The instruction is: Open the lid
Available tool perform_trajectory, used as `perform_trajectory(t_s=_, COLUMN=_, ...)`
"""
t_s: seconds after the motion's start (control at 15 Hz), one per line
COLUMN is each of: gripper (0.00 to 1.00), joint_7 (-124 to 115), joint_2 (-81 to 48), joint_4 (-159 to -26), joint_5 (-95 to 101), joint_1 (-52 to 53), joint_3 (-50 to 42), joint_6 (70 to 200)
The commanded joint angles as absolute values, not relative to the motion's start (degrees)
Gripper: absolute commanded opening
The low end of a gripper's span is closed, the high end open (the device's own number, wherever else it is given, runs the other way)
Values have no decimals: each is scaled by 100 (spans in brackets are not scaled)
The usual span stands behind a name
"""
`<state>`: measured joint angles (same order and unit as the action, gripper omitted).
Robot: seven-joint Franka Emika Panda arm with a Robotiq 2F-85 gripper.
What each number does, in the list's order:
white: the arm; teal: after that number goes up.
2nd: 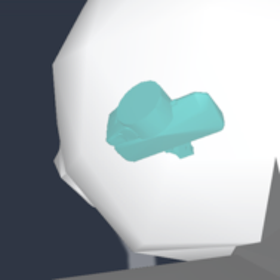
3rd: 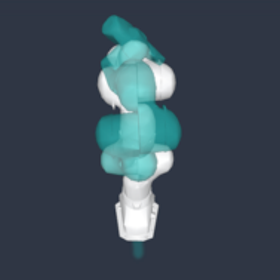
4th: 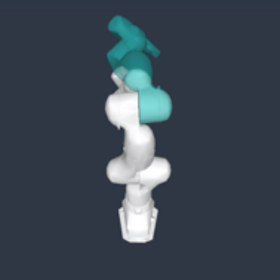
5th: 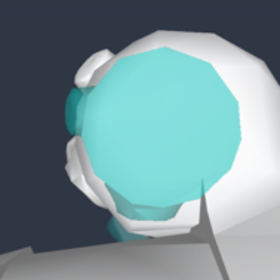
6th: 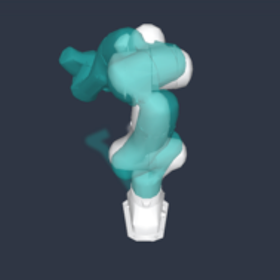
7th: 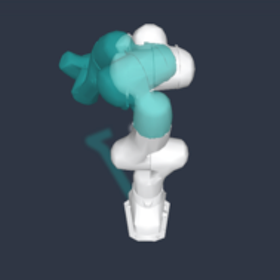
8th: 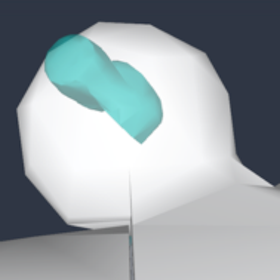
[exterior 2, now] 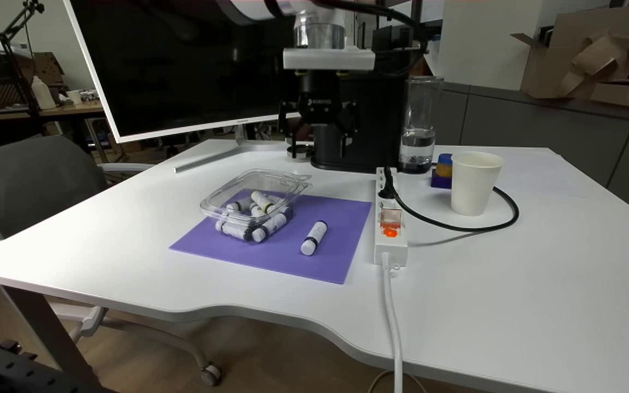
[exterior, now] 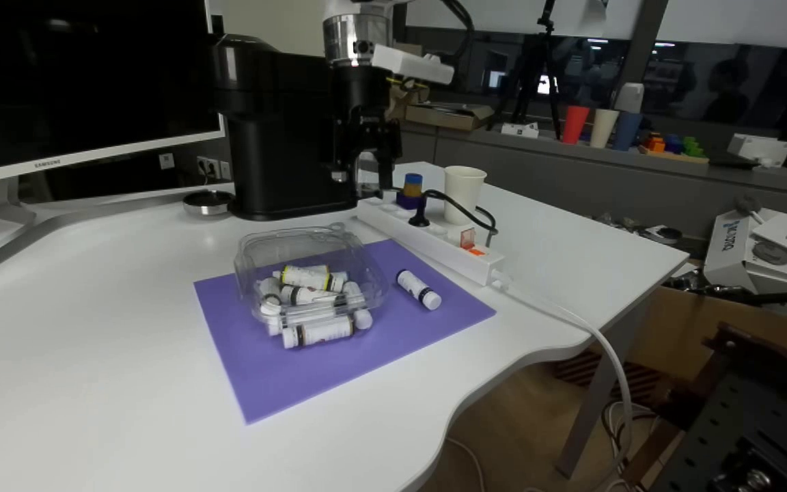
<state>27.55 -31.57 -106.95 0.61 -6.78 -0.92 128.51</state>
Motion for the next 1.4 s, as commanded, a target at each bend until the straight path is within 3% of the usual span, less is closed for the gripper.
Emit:
perform_trajectory(t_s=0.0, gripper=100, joint_7=2962, joint_2=-3744, joint_4=-9888, joint_5=-75, joint_1=-892, joint_3=189, joint_6=12454)
perform_trajectory(t_s=0.67, gripper=100, joint_7=3465, joint_2=-4602, joint_4=-8766, joint_5=-257, joint_1=-1066, joint_3=530, joint_6=11304)
perform_trajectory(t_s=1.33, gripper=100, joint_7=4027, joint_2=-4763, joint_4=-8485, joint_5=-378, joint_1=-1027, joint_3=698, joint_6=10269)
